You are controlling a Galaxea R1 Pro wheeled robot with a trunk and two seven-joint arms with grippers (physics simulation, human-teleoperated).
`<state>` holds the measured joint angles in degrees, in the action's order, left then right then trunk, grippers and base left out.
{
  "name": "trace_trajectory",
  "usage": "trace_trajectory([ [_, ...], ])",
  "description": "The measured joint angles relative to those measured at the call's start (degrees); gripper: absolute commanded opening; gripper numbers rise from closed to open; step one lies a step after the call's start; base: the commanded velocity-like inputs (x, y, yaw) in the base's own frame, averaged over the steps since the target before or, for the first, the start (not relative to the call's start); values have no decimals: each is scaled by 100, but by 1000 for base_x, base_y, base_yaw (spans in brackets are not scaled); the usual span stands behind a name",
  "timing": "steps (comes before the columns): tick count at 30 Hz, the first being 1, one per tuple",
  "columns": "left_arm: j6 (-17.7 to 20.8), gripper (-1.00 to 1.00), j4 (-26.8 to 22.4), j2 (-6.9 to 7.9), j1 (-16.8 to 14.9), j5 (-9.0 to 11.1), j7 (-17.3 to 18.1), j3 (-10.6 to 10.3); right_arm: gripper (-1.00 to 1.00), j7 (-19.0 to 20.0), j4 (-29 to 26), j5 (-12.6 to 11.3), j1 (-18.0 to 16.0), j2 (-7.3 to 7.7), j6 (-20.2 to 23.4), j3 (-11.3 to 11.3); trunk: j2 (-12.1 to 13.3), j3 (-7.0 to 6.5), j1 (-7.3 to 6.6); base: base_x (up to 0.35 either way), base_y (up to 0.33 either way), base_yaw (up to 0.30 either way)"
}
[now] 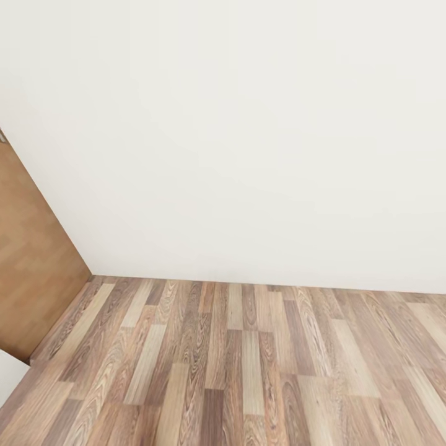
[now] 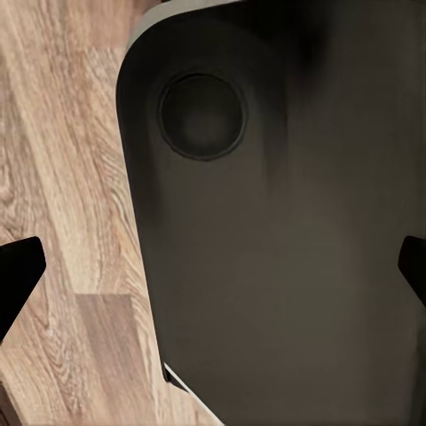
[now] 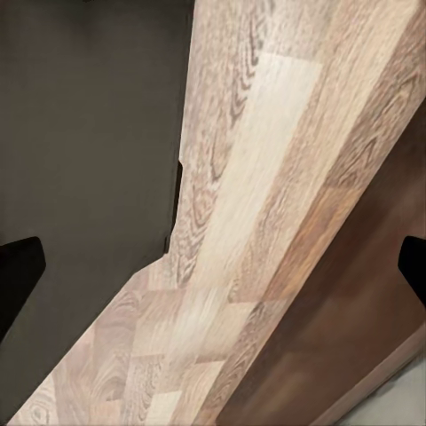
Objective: In the bedroom, move the book from the bed onto either nightstand, and place the two sandals side by side next to the bed.
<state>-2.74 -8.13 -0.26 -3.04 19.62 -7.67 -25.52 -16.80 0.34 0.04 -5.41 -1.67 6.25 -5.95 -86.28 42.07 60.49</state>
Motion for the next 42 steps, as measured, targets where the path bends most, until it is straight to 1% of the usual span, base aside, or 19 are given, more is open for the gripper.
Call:
trace_trajectory([
  [20,-5,100,0,0,0,-3,1,0,100,14,-5,-11,0,13,1,8,0,-16,0,37,0,0],
  [28,-5,100,0,0,0,-14,0,0,100,19,1,-10,0,14,-2,7,0,-17,-1,162,0,0],
  [42,-5,100,0,0,0,-17,3,0,100,21,11,-6,0,11,-6,1,0,-53,-2,222,0,-3],
])
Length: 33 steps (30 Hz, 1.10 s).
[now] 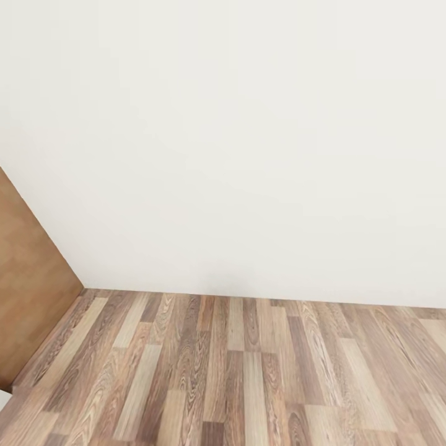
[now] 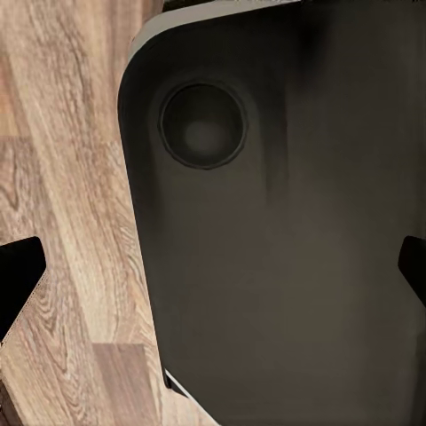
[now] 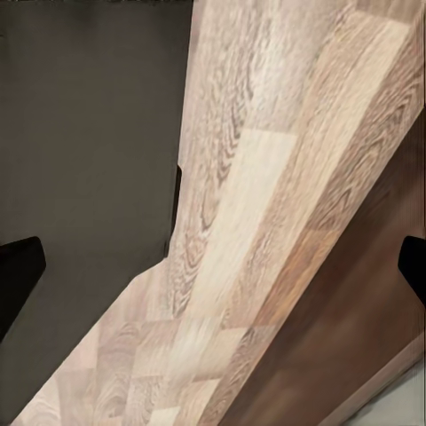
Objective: In the bedroom, move the book from the bed onto either nightstand, and place the two sandals side by side next to the bed.
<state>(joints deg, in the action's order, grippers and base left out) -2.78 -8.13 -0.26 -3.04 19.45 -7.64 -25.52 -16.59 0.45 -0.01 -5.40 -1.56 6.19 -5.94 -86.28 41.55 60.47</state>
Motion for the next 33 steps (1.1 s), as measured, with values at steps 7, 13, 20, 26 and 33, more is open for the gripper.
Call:
trace_trajectory([
  [7,0,100,0,0,0,0,2,0,100,0,2,0,0,0,0,-1,0,-29,0,243,0,-39],
  [13,0,100,0,0,0,0,1,0,100,0,7,0,0,-5,0,-1,0,-64,0,246,0,-54],
  [20,-4,100,0,0,0,0,4,0,100,0,9,0,0,-2,1,1,0,-111,1,217,0,-57],
  [26,-8,100,0,0,0,3,3,0,100,0,10,-8,0,1,3,5,0,-143,2,96,0,-31],
  [33,-12,100,0,0,0,4,1,0,100,0,6,-27,0,6,4,7,0,-158,2,34,0,-11],
])
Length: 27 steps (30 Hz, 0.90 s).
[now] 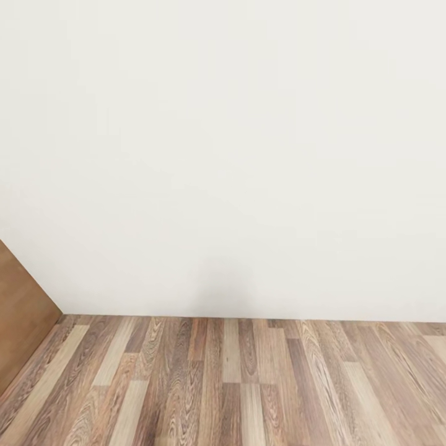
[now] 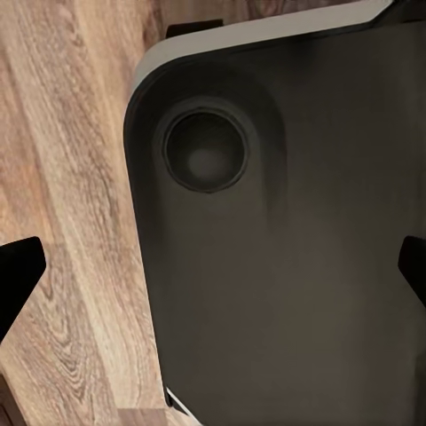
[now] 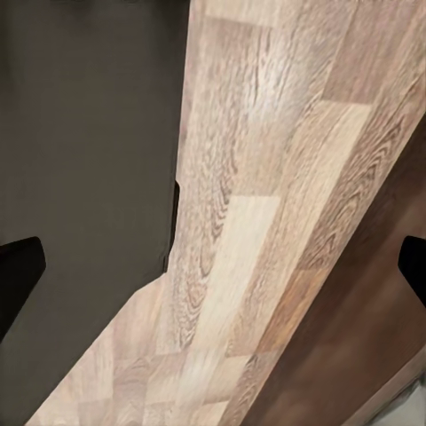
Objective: In the bedroom, move the book from the bed onto either nightstand, and place the two sandals side by side next to the bed.
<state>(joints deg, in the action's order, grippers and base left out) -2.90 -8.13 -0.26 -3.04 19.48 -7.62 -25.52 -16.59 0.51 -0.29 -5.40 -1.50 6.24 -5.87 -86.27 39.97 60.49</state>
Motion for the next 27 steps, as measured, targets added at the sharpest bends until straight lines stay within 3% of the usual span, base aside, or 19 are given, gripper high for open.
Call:
trace_trajectory([
  [18,2,100,0,0,0,-3,0,0,100,0,6,-13,0,2,-1,1,0,-7,0,10,0,-2],
  [27,3,100,0,0,0,-4,-1,0,100,0,11,-13,0,3,-1,1,0,-7,-1,108,0,0],
])
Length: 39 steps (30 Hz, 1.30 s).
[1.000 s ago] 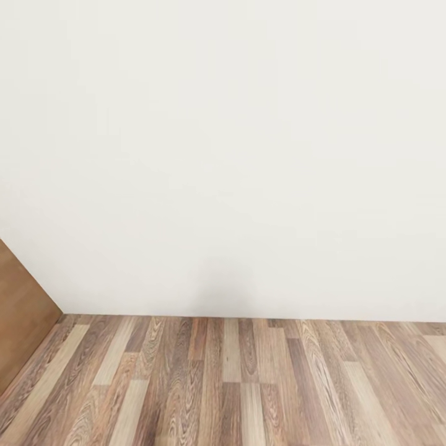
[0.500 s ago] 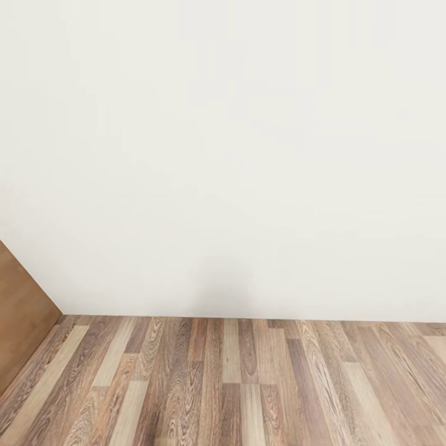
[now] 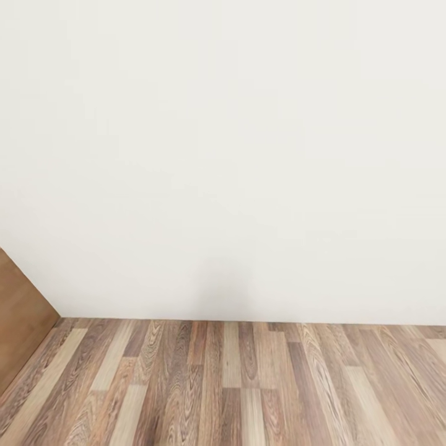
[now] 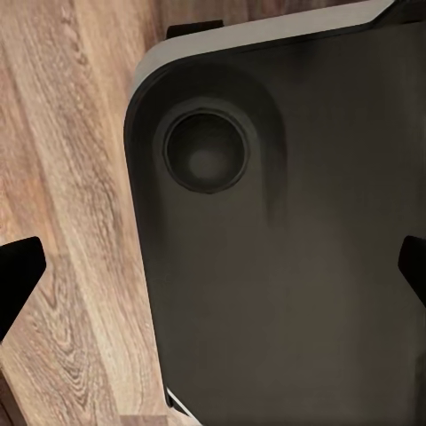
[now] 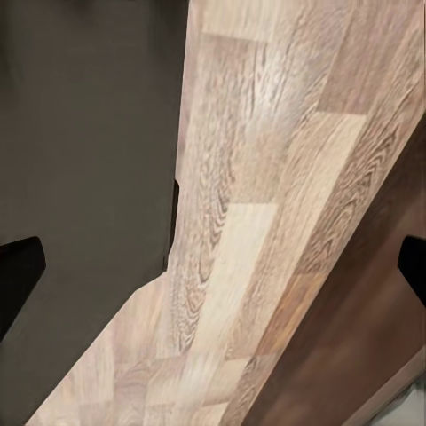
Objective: In the bedroom, move the book from the bed onto either nightstand, and place the two sandals side by side next to the bed.
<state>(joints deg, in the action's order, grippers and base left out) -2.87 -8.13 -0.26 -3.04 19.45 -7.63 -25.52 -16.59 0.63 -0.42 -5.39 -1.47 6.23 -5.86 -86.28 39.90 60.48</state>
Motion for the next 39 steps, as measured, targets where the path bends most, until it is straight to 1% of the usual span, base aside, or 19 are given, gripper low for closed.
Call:
trace_trajectory([
  [13,8,100,0,0,0,0,-2,0,100,0,1,1,0,0,0,0,0,-22,-1,198,0,0],
  [31,9,100,0,0,0,0,-1,-1,100,0,-7,-2,0,0,-1,0,0,-66,-1,243,0,0],
  [39,4,100,0,0,0,0,-2,0,100,0,-12,-6,0,0,-2,6,0,-71,1,114,0,0],
])
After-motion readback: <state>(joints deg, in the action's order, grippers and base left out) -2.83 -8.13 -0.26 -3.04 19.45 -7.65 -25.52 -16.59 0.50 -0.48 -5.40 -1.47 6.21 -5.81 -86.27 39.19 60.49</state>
